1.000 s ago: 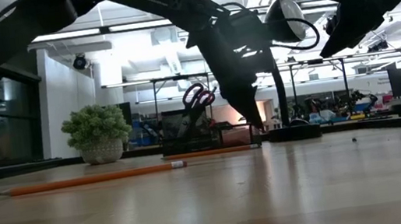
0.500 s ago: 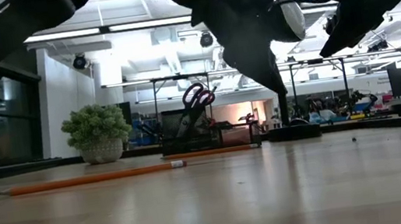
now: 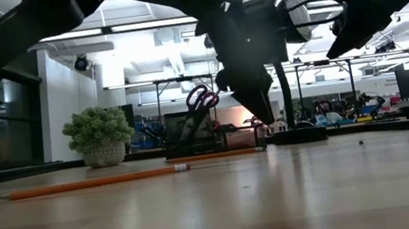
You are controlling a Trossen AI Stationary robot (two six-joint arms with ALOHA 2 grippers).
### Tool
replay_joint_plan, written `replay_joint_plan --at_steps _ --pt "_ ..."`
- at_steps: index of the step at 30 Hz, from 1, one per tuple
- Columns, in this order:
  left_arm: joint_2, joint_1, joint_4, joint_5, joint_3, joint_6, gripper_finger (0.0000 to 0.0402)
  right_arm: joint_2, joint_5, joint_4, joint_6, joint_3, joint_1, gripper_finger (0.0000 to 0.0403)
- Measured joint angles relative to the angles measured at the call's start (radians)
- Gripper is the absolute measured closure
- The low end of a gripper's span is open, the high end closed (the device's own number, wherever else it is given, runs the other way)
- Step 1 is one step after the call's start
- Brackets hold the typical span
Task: Pick and place office supplies into organizer
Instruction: Put the bottom yellow pencil into the black desk organizer
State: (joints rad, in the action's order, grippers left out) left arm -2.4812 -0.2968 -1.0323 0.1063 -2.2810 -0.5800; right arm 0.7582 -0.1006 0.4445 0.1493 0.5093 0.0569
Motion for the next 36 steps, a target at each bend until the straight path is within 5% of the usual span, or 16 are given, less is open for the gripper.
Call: replay_joint_plan --at_steps 3,19,30,36 --pt "-0.009 -0.007 0.007 -0.071 -0.04 0.02 0.0247 0.0 -0.002 -0.001 0.0 0.0 0.0 0.0399" --pt "-0.028 -0.032 -0.008 -0.076 -0.044 0.299 0.0247 0.0 -0.003 -0.001 0.0 0.0 0.001 0.0397" --pt "-0.047 -0.042 -0.019 -0.048 -0.045 0.282 0.0248 0.0 -0.002 -0.002 -0.001 0.0 0.001 0.0399" --pt "-0.003 -0.042 -0.191 -0.019 -0.044 0.319 0.0248 0.0 -0.001 -0.002 0.0 0.0 0.001 0.04"
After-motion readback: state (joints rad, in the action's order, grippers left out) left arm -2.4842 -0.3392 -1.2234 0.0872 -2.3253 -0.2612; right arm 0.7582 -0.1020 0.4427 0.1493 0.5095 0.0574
